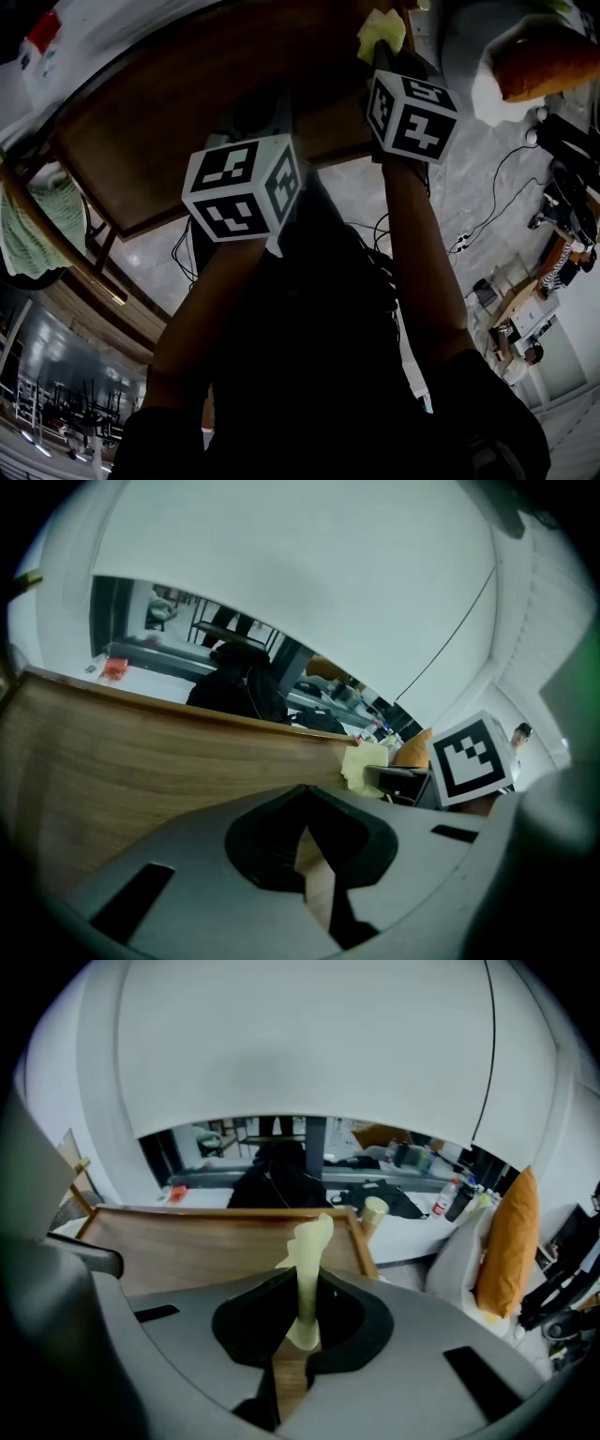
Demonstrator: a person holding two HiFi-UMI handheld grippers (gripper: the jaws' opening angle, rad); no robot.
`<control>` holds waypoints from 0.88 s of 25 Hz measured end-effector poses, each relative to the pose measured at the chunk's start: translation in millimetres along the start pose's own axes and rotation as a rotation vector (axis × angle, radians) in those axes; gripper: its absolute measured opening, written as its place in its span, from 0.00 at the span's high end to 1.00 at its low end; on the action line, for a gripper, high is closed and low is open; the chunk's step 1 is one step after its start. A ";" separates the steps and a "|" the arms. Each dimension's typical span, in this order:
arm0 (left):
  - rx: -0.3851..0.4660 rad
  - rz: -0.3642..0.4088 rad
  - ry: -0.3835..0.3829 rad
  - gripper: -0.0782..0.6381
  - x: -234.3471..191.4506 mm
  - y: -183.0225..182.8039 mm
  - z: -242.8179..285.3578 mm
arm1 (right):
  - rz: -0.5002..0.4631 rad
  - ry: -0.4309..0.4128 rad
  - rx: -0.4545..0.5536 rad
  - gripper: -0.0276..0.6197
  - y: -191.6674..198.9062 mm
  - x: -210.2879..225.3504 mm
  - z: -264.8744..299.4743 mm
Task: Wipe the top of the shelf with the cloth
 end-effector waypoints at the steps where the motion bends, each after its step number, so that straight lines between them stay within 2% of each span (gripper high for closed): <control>1: 0.010 -0.011 -0.010 0.88 -8.8 -0.7 -8.8 | -0.023 -0.044 0.024 0.89 -5.6 -17.3 -5.4; 4: 0.041 -0.051 -0.040 0.88 -41.6 -6.9 -38.0 | -0.082 -0.272 0.083 0.89 -20.4 -89.7 -20.5; 6: 0.060 -0.074 -0.068 0.88 -68.8 -10.4 -58.6 | -0.133 -0.393 0.088 0.89 -22.8 -142.3 -25.7; 9: 0.082 -0.127 -0.132 0.88 -116.8 -10.3 -96.8 | -0.199 -0.502 0.070 0.89 -19.7 -218.2 -25.9; 14: 0.106 -0.220 -0.223 0.88 -181.7 -1.0 -165.9 | -0.195 -0.691 0.010 0.89 -6.4 -324.3 -26.4; 19: 0.141 -0.233 -0.252 0.88 -214.6 1.3 -218.4 | -0.296 -0.836 -0.033 0.89 10.9 -411.3 -31.7; 22: 0.123 -0.250 -0.259 0.88 -229.2 7.3 -236.0 | -0.310 -0.899 -0.076 0.89 22.9 -447.2 -32.9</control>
Point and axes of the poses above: the fingertips, and each gripper's own axes: z forward along the fingers, x to its right, y out of its underside, the point moved 4 cm from there along -z, backward along the fingers, and after that the axes turned 9 degrees about -x, right-handed, at the moved point
